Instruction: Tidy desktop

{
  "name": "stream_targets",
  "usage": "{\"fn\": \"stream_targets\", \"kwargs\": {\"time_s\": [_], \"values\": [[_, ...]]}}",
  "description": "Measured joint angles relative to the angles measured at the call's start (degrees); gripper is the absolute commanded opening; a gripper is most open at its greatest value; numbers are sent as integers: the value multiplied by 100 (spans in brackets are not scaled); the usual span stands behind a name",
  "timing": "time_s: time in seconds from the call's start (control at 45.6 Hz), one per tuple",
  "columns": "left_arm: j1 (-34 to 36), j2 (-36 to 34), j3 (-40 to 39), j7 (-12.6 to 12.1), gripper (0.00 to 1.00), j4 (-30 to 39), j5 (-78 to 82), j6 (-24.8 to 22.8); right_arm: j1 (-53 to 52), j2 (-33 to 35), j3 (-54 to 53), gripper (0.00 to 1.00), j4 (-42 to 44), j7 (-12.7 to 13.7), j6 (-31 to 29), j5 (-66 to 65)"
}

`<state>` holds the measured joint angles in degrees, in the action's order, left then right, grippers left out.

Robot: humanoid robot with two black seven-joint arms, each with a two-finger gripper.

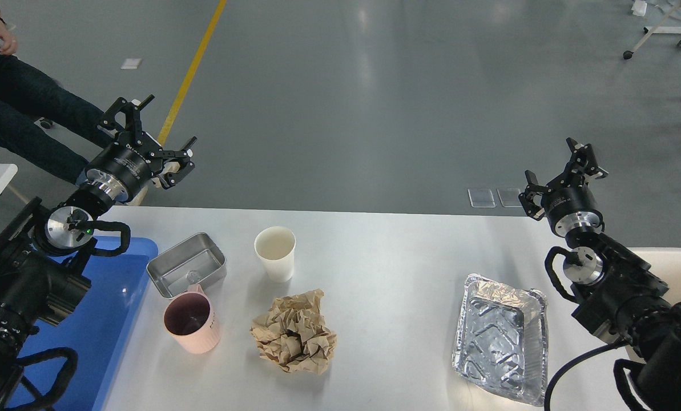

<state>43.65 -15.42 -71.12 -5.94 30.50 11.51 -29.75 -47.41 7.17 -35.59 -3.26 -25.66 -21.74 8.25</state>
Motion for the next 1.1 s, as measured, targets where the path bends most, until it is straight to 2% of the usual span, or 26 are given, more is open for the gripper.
{"fn": "stream_targets", "kwargs": {"time_s": [0.197, 0.263, 0.307, 0.416, 0.548, 0.614, 0.635, 0.745, 0.92, 1.096], "values": [[20, 1, 217, -32, 98, 14, 35, 1, 5, 4, 0, 100, 9, 0, 3, 0], [47, -96, 728, -72, 98, 114, 163, 66, 5, 7, 0, 100, 13, 0, 3, 0], [56, -354, 1369, -93, 98, 422, 294, 144, 5, 16, 0, 100, 17, 3, 3, 0], [-7, -1235, 2399, -29, 98, 1499, 400, 409, 5, 38, 0, 100, 22, 8, 4, 0], [-232, -2429, 3209, -6, 98, 2718, 483, 613, 1, 91, 0, 100, 15, 8, 4, 0], [-451, -3056, 3499, -3, 98, 3245, 639, 628, -4, 100, 0, 100, 11, 8, 4, 0], [-608, -3456, 3609, 1, 98, 3574, 777, 628, -4, 104, 0, 100, 10, 8, 4, -2], [-1061, -4445, 3709, 67, 98, 4370, 1246, 613, -9, 106, 2, 100, 7, 9, 4, -7], [-1632, -6074, 3731, 410, 98, 5397, 1866, 413, -22, 133, 9, 100, 7, 9, 4, -72], [-1775, -7262, 3731, 1239, 98, 5535, 2118, -377, -31, 198, 9, 100, -1, 9, 3, -94]]}}
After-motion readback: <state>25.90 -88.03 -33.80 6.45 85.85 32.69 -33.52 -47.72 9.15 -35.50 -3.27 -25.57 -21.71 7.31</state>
